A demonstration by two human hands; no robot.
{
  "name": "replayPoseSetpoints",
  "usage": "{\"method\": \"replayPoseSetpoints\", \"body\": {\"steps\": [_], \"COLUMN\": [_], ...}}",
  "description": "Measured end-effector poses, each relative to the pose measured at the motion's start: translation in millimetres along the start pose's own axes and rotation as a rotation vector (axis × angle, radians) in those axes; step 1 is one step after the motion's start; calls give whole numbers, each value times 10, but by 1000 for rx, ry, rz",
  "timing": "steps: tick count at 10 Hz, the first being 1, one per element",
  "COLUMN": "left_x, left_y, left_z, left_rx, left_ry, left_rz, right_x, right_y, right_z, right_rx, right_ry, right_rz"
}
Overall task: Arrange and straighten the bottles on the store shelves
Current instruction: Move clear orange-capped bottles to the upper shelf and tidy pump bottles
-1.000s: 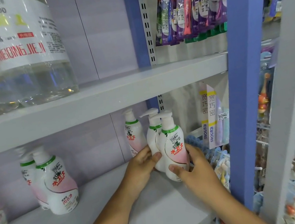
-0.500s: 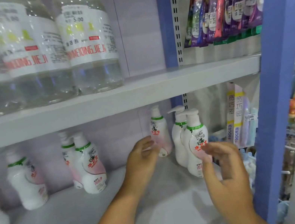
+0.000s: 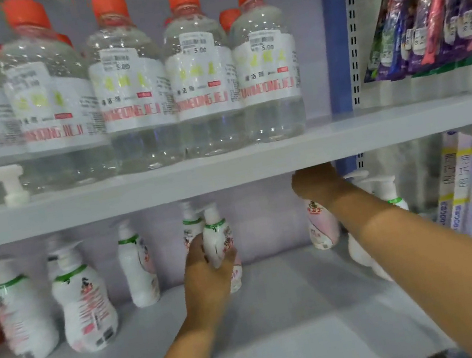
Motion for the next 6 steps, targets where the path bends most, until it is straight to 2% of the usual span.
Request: {"method": "replayPoseSetpoints", "body": {"steps": [1, 2, 6], "left_x": [-200, -301, -197], "left_y": [-11, -16, 89], "left_z": [38, 128, 28], "left_rx": [-69, -142, -298], "left_ry": [-55, -129, -147], "left_rz": [-25, -72, -249], "right_x": [80, 90, -295], "right_y": [45, 78, -129], "right_z": [140, 281, -309], "right_rx": [-95, -132, -85], "right_ry": [3, -76, -378], "right_rz": [-123, -160, -150]}}
Point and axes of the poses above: each hand's wrist, its own z-axis towards the middle knuckle, its own y-axis out of the palm, x = y × z, the point moved 8 cm from there along z, towards the middle knuckle, and after that the axes turned 5 degrees about -z, right-handed, at the moved point
